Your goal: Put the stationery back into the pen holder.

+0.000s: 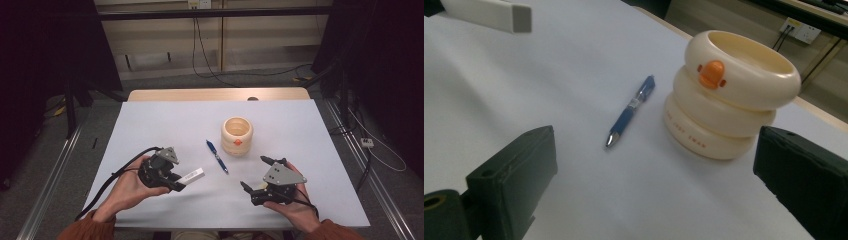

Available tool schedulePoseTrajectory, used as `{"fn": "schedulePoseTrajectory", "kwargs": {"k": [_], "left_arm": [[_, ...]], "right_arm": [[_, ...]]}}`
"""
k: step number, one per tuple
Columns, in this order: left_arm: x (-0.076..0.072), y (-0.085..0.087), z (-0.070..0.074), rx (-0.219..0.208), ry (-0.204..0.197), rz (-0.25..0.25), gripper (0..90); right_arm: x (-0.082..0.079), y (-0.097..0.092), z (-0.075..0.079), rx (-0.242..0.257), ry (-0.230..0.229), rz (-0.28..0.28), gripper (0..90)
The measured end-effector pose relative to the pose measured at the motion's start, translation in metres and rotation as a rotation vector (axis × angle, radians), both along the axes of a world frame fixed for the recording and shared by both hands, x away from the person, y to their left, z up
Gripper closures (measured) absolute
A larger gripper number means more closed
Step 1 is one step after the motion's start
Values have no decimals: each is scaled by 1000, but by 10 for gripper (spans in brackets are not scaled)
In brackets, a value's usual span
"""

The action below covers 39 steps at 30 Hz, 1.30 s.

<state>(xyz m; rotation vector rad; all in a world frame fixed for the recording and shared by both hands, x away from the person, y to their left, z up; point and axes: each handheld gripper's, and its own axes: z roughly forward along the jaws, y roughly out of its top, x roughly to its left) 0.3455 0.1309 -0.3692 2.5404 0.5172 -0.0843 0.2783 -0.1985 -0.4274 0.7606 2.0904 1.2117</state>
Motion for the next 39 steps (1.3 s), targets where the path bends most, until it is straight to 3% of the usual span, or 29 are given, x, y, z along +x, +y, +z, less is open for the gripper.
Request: {"fn": "schedulePoseTrajectory", "kwargs": {"k": [4,5,6,7,13,16,22,26,28,36,39], "left_arm": [[1,-8,0,-33,22,3,675],[4,-10,1,-2,7,-19,675],[3,-12,1,-23,9,12,675],[5,-14,3,-2,0,-14,675],[8,-30,5,13,1,-45,675],[10,-38,8,-11,-10,-45,675],[18,-50,16,-12,-20,-73,675],[23,-54,12,-13,-8,-75,675],[25,-56,8,-8,6,-71,675],[32,-66,3,-1,30,-83,675],[34,-74,3,-1,45,-94,675]], "right_arm": [[-1,8,3,-33,-29,29,60],[-2,11,3,-50,-39,41,68],[-2,13,4,-62,-48,52,73],[-2,14,4,-68,-51,56,75],[-2,23,7,-129,-92,80,86],[-3,26,7,-154,-110,92,105],[-4,31,12,-236,-160,129,141],[-3,35,13,-260,-193,132,151],[-2,39,10,-316,-221,137,173],[0,52,3,-435,-294,145,247],[-2,59,-1,-516,-368,150,277]]}}
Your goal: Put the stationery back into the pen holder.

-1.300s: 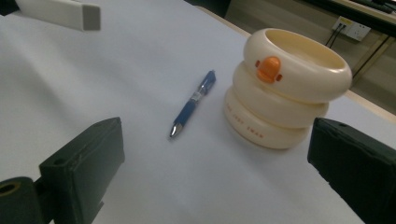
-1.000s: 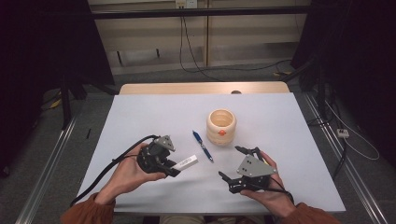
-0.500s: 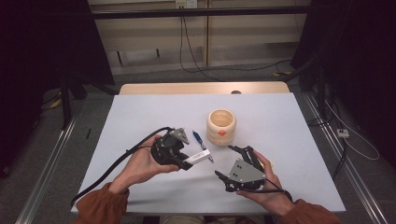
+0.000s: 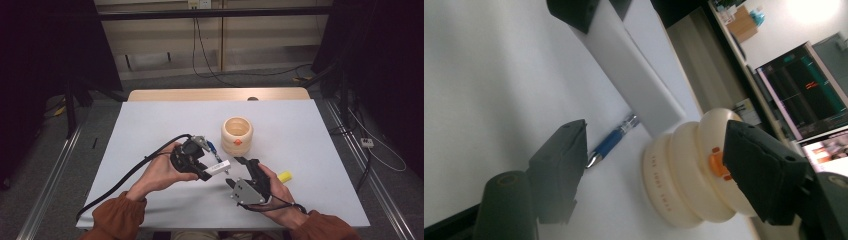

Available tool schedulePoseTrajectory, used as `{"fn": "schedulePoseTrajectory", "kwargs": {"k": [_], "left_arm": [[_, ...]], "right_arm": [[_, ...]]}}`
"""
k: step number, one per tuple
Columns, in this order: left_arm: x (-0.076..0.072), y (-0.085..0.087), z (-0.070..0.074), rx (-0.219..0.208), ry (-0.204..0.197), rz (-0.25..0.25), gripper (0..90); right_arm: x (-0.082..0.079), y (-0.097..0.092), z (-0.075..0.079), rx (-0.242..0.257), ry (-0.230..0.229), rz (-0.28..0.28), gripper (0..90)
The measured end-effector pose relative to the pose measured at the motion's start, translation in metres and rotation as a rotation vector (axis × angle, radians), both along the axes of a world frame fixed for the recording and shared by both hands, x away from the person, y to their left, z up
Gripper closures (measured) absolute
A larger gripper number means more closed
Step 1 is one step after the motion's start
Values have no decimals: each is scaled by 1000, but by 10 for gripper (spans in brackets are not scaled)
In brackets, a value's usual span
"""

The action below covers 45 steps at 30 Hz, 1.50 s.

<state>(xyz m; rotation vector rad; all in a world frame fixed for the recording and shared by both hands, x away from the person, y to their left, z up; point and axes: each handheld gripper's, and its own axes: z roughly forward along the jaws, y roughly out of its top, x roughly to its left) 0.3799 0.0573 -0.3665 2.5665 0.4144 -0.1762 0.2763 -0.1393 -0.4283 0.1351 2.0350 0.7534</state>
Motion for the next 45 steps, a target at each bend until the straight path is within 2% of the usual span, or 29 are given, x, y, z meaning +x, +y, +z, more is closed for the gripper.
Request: {"fn": "schedulePoseTrajectory", "kwargs": {"k": [3,8,10,11,15,17,18,20,22,25,30,35,36,37,43,45], "left_arm": [[2,-5,-2,23,2,-19,675],[2,-10,-6,21,16,-22,675],[3,-12,-6,33,14,-32,675],[2,-12,-7,26,14,-22,675],[2,-13,-7,23,23,-24,675],[2,-13,-8,27,23,-26,675],[2,-14,-9,29,25,-29,675],[3,-14,-10,37,24,-35,675],[3,-15,-11,34,30,-34,675],[3,-15,-11,32,37,-28,675],[2,-16,-12,26,43,-25,675],[3,-17,-13,22,46,-25,674],[3,-17,-12,22,44,-27,674],[3,-16,-12,24,40,-26,673],[3,-15,-10,-20,37,-13,664],[4,-14,-9,-31,36,8,591]], "right_arm": [[-2,5,-3,-64,-47,10,326],[-4,10,-8,-147,-133,25,388],[-5,12,-10,-173,-147,36,423],[-5,13,-11,-199,-167,43,438],[-9,17,-17,-244,-202,33,482],[-8,18,-17,-275,-220,48,488],[-9,19,-19,-263,-213,38,495],[-7,20,-19,-281,-227,53,514],[-9,21,-21,-292,-225,44,537],[-9,23,-22,-320,-254,66,566],[-9,24,-24,-335,-258,69,660],[-8,23,-25,-360,-273,80,698],[-9,22,-27,-353,-262,76,710],[-9,22,-27,-372,-273,94,718],[-8,17,-26,-310,-243,83,723],[-7,15,-25,-306,-241,95,723]]}}
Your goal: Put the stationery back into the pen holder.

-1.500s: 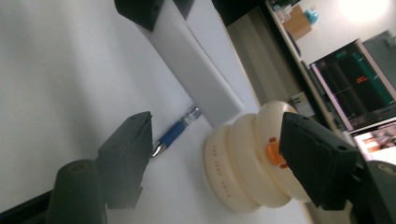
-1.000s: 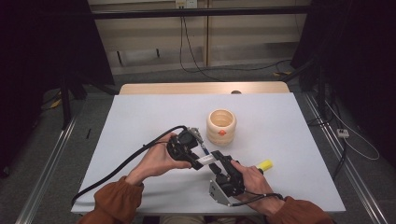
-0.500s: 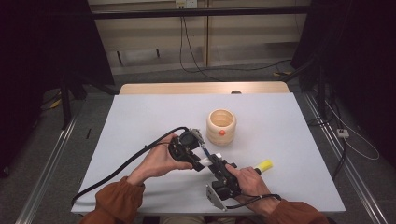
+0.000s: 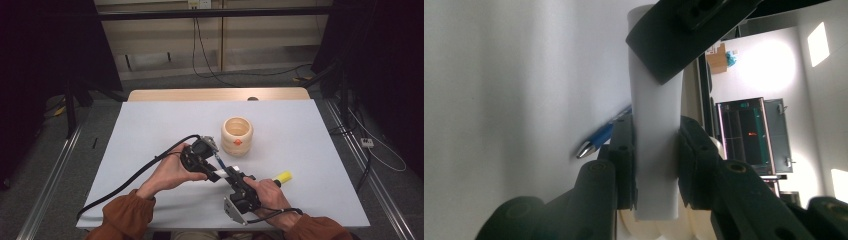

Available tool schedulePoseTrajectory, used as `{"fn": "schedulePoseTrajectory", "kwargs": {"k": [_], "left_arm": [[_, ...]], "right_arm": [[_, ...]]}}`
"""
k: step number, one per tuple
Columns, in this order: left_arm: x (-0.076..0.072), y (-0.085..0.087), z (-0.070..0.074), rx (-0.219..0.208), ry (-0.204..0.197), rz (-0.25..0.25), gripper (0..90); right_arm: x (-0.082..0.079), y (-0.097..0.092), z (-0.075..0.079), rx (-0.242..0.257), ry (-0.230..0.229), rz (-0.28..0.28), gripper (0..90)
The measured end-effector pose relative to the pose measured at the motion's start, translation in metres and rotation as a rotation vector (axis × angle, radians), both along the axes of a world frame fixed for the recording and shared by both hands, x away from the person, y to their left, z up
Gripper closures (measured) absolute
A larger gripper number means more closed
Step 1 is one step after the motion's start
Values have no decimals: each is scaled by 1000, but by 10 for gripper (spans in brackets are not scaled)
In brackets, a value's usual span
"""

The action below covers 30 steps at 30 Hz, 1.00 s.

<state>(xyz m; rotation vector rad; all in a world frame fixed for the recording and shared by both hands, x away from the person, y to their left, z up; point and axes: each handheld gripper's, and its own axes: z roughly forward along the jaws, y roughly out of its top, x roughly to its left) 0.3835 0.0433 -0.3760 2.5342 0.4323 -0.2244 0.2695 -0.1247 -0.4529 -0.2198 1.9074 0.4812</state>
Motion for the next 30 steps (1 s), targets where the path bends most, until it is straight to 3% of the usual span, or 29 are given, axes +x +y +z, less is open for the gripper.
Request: {"fn": "schedulePoseTrajectory", "kwargs": {"k": [4,5,6,7,8,9,12,18,24,28,30], "left_arm": [[-2,5,3,10,-48,4,487],[-3,7,4,6,-63,11,447],[-3,9,5,7,-85,19,394],[-4,11,4,1,-101,36,350],[-5,15,4,-5,-111,43,322],[-5,19,3,-8,-117,48,303],[-5,30,-1,-11,-158,74,232],[-5,52,-7,-53,-161,176,63],[-11,69,-12,-82,-198,209,65],[-21,79,-20,-90,-240,256,63],[-25,86,-24,-106,-241,275,63]], "right_arm": [[2,-6,-1,49,59,-22,723],[2,-8,-2,80,86,-42,723],[4,-11,-1,84,80,-46,723],[5,-13,-1,106,112,-52,723],[6,-15,2,108,110,-54,723],[5,-18,0,171,150,-93,723],[10,-27,4,208,175,-99,723],[15,-40,6,326,269,-147,722],[18,-51,12,430,325,-173,722],[21,-59,15,503,364,-191,722],[22,-63,16,537,385,-197,722]]}}
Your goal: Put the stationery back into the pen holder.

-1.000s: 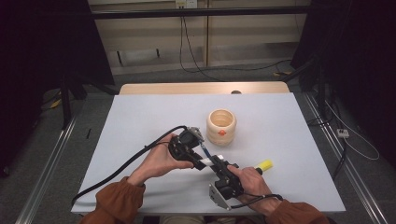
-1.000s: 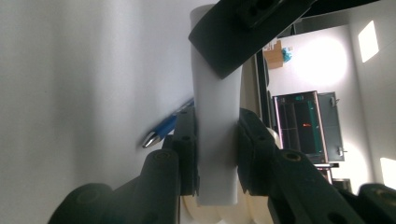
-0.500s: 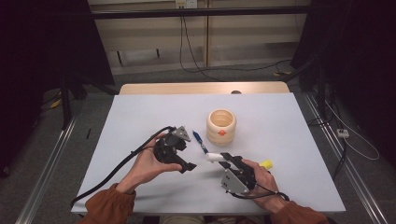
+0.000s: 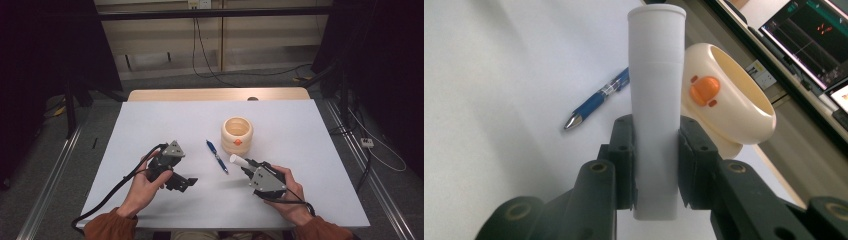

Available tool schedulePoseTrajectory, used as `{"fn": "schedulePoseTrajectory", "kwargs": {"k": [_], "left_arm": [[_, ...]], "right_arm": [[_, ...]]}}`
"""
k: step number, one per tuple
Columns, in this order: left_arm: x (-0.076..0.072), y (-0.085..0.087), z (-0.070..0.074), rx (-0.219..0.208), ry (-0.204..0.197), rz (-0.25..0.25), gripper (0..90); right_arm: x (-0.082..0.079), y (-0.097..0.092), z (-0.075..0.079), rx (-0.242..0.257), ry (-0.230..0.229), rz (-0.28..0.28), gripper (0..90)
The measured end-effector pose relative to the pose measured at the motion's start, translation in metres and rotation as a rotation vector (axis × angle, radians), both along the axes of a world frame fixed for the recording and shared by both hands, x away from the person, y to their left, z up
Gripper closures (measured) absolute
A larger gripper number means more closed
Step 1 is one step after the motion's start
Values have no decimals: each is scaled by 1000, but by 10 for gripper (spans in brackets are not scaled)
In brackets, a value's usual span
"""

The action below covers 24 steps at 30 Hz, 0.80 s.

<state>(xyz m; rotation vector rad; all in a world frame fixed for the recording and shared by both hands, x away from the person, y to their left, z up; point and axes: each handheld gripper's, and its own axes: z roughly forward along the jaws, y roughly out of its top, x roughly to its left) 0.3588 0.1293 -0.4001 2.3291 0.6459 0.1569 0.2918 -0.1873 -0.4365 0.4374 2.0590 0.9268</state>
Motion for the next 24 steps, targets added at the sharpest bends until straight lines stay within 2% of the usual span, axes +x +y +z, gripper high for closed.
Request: {"fn": "schedulePoseTrajectory", "kwargs": {"k": [3,5,9,11,13,14,17,18,21,22,23,24], "left_arm": [[-2,15,-5,-40,34,11,62],[-5,24,-7,-49,10,54,61],[-9,41,-8,-96,-17,95,58],[-12,45,-9,-91,-37,117,58],[-15,50,-11,-106,-48,133,58],[-16,53,-12,-118,-51,144,59],[-20,64,-17,-199,-92,220,62],[-21,67,-18,-213,-103,240,62],[-24,71,-18,-202,-131,262,62],[-26,71,-19,-212,-136,272,62],[-27,72,-19,-201,-147,269,62],[-28,71,-20,-211,-141,272,62]], "right_arm": [[3,-4,3,63,23,-17,722],[4,-7,5,96,32,-28,722],[8,-12,8,164,56,-38,722],[10,-15,9,194,65,-47,722],[12,-18,11,227,78,-52,722],[12,-19,12,241,83,-54,722],[14,-24,15,287,100,-63,722],[14,-25,16,302,105,-64,722],[17,-29,20,331,107,-69,722],[18,-30,21,340,112,-70,721],[19,-30,22,348,111,-71,721],[20,-31,23,353,113,-72,721]]}}
